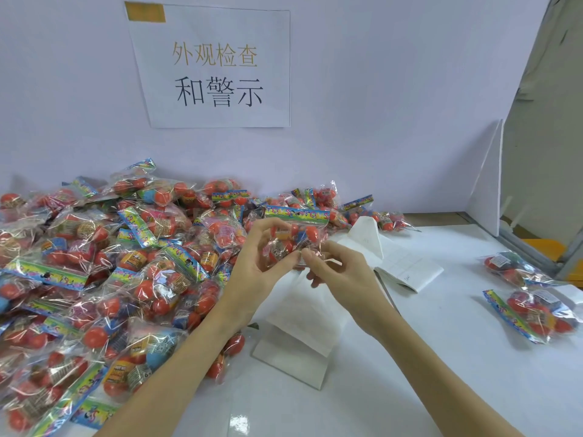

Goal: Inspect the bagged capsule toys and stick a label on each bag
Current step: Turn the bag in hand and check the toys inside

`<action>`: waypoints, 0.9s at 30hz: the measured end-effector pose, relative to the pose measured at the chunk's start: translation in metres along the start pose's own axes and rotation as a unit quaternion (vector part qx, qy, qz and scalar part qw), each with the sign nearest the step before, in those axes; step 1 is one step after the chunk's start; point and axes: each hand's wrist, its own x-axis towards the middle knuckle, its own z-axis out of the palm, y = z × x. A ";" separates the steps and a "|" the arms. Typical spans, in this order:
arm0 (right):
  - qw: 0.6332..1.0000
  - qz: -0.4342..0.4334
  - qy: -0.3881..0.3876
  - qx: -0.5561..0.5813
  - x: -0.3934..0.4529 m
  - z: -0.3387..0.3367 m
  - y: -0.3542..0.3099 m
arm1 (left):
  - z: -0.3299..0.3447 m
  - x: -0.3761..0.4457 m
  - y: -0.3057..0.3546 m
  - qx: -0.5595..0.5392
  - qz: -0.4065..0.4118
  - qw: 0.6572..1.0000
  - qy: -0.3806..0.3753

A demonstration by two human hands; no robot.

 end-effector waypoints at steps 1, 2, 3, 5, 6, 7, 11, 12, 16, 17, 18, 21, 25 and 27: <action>1.000 -0.006 0.006 0.001 0.000 0.001 0.001 | -0.001 0.000 0.000 0.006 -0.001 1.000 0.007; 1.000 -0.005 0.010 0.009 0.000 0.001 0.001 | -0.001 0.000 0.000 0.013 0.001 1.000 0.013; 1.000 0.001 0.008 0.022 0.001 0.001 0.001 | -0.001 0.000 0.000 0.020 0.003 1.000 0.016; 0.998 0.015 -0.002 0.053 0.002 -0.002 0.001 | -0.001 0.001 0.000 0.031 0.006 0.999 0.015; 0.997 0.021 -0.008 0.067 0.002 -0.004 0.002 | 0.000 0.002 -0.002 0.031 0.006 0.999 0.014; 0.996 0.026 -0.014 0.080 0.002 -0.005 0.002 | 0.000 0.002 -0.003 0.029 0.007 0.999 0.013; 0.990 0.048 -0.043 0.125 0.001 -0.005 0.001 | 0.001 0.002 -0.003 0.043 0.019 0.999 0.012; 0.989 0.054 -0.050 0.125 0.000 -0.006 -0.001 | 0.001 0.002 -0.002 0.051 0.020 0.998 0.014; 0.997 0.055 -0.060 0.011 0.000 -0.011 -0.002 | 0.004 0.000 0.003 0.024 -0.005 0.999 0.021; 0.998 0.051 -0.046 -0.009 0.002 -0.014 -0.004 | 0.005 -0.001 0.004 0.007 -0.006 1.000 0.027; 0.999 0.042 -0.033 0.010 0.004 -0.019 -0.008 | 0.005 -0.003 0.004 -0.005 -0.004 0.999 0.038; 0.910 0.004 -0.082 0.407 0.011 -0.052 -0.025 | 0.002 0.005 0.006 -0.004 -0.039 0.996 0.082; 0.783 -0.032 -0.170 0.598 0.004 -0.089 -0.030 | 0.002 0.009 0.007 0.041 -0.098 0.986 0.125; 0.815 -0.006 -0.139 0.563 0.002 -0.086 -0.027 | 0.000 0.001 0.002 0.091 -0.051 0.987 0.121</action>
